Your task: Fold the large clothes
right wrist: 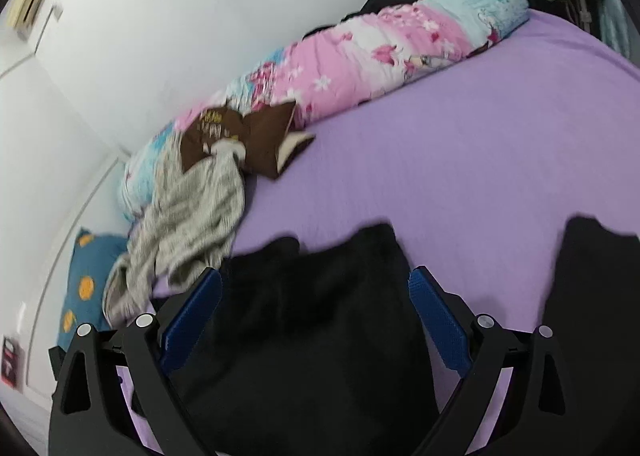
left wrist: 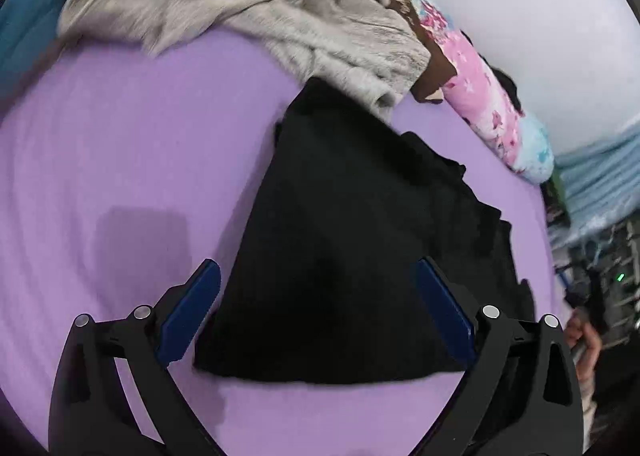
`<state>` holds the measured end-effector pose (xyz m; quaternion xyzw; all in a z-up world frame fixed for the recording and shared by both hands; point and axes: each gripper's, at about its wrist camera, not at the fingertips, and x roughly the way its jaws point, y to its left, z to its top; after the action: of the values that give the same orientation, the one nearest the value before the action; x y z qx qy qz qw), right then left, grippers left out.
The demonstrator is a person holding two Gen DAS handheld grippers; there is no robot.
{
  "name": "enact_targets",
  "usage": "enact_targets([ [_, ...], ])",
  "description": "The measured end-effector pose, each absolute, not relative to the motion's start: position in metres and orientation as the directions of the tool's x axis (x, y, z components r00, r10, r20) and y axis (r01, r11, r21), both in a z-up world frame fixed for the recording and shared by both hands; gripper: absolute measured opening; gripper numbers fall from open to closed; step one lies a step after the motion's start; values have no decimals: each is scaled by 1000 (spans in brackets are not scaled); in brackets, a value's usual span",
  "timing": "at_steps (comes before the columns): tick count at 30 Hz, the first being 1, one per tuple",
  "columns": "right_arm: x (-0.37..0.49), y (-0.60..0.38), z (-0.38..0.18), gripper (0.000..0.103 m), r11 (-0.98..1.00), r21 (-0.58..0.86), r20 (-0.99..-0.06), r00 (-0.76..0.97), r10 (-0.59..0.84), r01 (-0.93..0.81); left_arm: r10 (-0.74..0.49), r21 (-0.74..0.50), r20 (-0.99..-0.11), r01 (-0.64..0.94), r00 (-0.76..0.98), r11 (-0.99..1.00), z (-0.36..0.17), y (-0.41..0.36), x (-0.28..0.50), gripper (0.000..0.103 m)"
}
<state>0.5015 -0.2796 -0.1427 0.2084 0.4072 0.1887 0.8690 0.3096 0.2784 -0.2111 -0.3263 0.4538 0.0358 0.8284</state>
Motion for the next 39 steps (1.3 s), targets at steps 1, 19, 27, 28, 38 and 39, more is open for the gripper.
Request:
enact_targets([
  [1,492,-279,-149,93,839,519,-631,588,506,-164,-238,-518,-772,-366,589,773,-218,277,299,93],
  [19,355,-234,-197,93,951,153,-684,665,299,-270,-61,-383,-741,-348,668,856,-234,244,234,95],
  [27,357,-224,-215,93,865,240,-606,628,488,-440,-13,-265,-731,-266,682,927,-243,210,251,97],
  [28,359,-222,-217,93,868,237,-615,624,481,-436,-6,-261,-735,-274,678,926,-245,211,253,97],
  [38,361,-220,-221,96,922,122,-603,710,364,-369,184,-85,-703,-338,687,937,-239,206,260,97],
  [39,361,-221,-219,96,932,101,-592,732,337,-347,195,-77,-688,-338,699,938,-236,205,260,97],
])
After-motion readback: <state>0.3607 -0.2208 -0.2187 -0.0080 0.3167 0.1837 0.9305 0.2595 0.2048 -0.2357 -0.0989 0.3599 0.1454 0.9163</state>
